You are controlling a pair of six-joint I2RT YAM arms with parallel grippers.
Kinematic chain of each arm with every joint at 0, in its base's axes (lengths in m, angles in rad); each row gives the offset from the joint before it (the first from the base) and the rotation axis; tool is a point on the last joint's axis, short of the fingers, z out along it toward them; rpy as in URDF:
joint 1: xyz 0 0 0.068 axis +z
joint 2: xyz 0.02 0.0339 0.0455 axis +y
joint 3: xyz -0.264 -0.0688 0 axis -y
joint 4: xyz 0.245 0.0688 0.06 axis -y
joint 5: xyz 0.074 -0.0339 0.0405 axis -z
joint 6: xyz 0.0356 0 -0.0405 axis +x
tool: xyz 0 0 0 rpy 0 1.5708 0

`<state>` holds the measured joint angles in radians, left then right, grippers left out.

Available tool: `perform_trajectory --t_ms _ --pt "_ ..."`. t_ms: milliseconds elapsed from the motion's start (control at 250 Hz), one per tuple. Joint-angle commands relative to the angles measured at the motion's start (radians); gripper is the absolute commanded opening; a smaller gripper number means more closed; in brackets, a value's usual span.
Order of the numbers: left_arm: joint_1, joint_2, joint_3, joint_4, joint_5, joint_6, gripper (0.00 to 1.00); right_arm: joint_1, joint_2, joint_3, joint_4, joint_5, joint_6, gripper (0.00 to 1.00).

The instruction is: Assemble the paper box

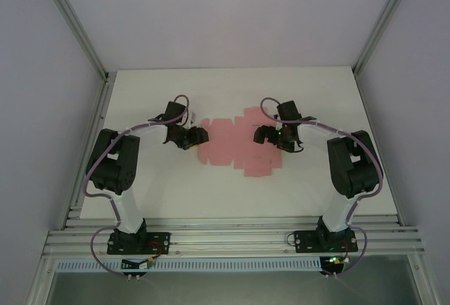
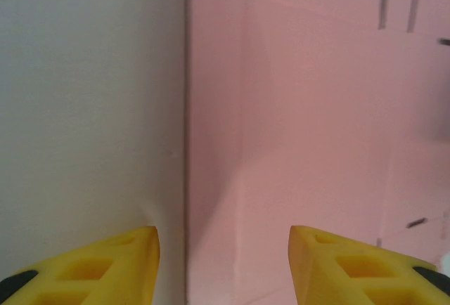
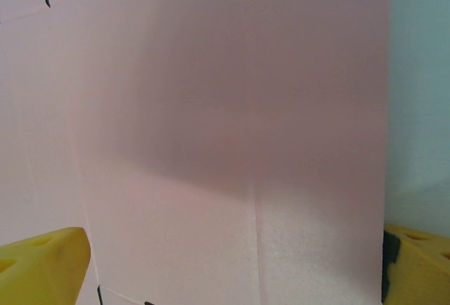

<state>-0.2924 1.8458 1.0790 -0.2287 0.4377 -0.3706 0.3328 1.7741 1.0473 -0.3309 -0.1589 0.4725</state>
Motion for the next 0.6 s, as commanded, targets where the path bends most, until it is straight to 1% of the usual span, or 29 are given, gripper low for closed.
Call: perform_trajectory --t_ms 0,40,112,156,248,291,331,363,459,547,599 --pt "-0.005 0.004 0.034 -0.081 -0.068 0.029 0.51 0.012 0.056 -0.003 0.059 -0.073 0.005 1.00" --pt "-0.004 -0.002 0.040 -0.093 -0.065 0.038 0.51 0.011 0.055 -0.002 0.058 -0.072 0.001 1.00" --pt "-0.004 -0.017 0.033 -0.072 -0.035 0.041 0.44 0.011 0.057 0.001 0.055 -0.065 -0.005 1.00" --pt "-0.003 -0.015 0.031 -0.060 0.003 0.035 0.38 0.011 0.059 0.000 0.055 -0.062 -0.006 1.00" --pt "-0.007 0.012 0.018 0.040 0.114 0.000 0.36 0.011 0.064 -0.001 0.059 -0.062 -0.005 1.00" --pt "-0.007 0.032 0.017 0.077 0.155 -0.020 0.33 0.011 0.066 -0.003 0.063 -0.065 -0.002 1.00" --pt "-0.008 0.045 0.016 0.102 0.176 -0.030 0.27 0.011 0.067 -0.004 0.065 -0.072 -0.001 1.00" --pt "-0.011 0.050 0.013 0.123 0.182 -0.039 0.22 0.011 0.067 -0.005 0.069 -0.077 -0.003 1.00" --pt "-0.011 0.035 0.004 0.152 0.172 -0.044 0.00 0.010 0.057 -0.006 0.068 -0.080 -0.011 1.00" --pt "-0.011 -0.022 -0.021 0.162 0.138 -0.029 0.00 0.003 0.025 -0.017 0.070 -0.084 -0.027 1.00" --pt "-0.011 -0.070 -0.050 0.183 0.130 -0.021 0.00 -0.015 -0.007 -0.043 0.097 -0.119 -0.025 1.00"
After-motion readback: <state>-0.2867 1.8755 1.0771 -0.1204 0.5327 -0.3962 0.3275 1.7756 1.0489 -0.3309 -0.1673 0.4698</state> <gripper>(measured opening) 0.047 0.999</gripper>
